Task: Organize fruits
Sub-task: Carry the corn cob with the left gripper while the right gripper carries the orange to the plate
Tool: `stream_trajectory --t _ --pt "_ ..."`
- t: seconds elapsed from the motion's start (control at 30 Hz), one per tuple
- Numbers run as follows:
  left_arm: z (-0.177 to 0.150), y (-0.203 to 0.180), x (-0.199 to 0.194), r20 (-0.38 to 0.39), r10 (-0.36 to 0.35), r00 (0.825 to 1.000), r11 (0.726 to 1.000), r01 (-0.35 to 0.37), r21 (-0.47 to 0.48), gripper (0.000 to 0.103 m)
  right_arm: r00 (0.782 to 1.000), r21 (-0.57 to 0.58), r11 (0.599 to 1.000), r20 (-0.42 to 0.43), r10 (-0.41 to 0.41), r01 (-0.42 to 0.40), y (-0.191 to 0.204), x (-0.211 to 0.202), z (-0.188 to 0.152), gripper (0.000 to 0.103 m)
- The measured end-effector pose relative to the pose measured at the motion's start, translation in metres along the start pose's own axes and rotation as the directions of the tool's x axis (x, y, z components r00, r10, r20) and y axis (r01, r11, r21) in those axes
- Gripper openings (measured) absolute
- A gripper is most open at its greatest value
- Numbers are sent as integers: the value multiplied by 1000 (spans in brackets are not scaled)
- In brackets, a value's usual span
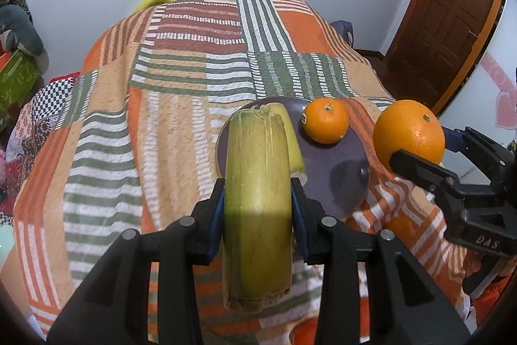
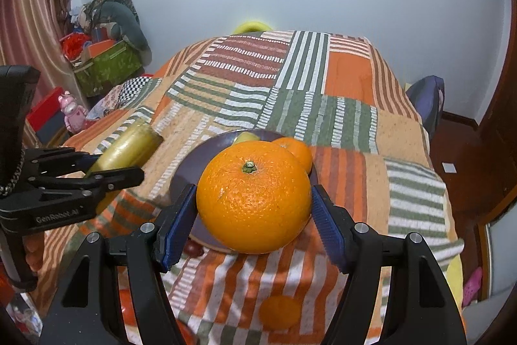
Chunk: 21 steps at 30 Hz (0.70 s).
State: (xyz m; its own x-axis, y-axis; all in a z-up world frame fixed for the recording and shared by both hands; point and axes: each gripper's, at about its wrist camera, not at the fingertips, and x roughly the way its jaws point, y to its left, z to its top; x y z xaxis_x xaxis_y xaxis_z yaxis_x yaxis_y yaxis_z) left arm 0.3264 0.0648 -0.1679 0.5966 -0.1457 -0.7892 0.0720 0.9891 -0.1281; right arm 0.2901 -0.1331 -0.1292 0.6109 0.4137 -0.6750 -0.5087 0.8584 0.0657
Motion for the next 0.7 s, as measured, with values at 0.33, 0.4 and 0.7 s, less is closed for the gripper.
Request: stream_trajectory --t 0.33,0.4,0.7 --pt "21 2 53 -46 15 999 999 -17 -32 37 998 -28 1000 -61 7 -9 0 37 2 67" --pt "24 5 63 -55 21 998 999 -23 -38 37 997 -29 999 -75 10 -13 1 44 2 67" --pt "37 11 92 -91 32 995 998 -36 -45 37 990 -19 999 -137 32 -35 1 66 -2 67"
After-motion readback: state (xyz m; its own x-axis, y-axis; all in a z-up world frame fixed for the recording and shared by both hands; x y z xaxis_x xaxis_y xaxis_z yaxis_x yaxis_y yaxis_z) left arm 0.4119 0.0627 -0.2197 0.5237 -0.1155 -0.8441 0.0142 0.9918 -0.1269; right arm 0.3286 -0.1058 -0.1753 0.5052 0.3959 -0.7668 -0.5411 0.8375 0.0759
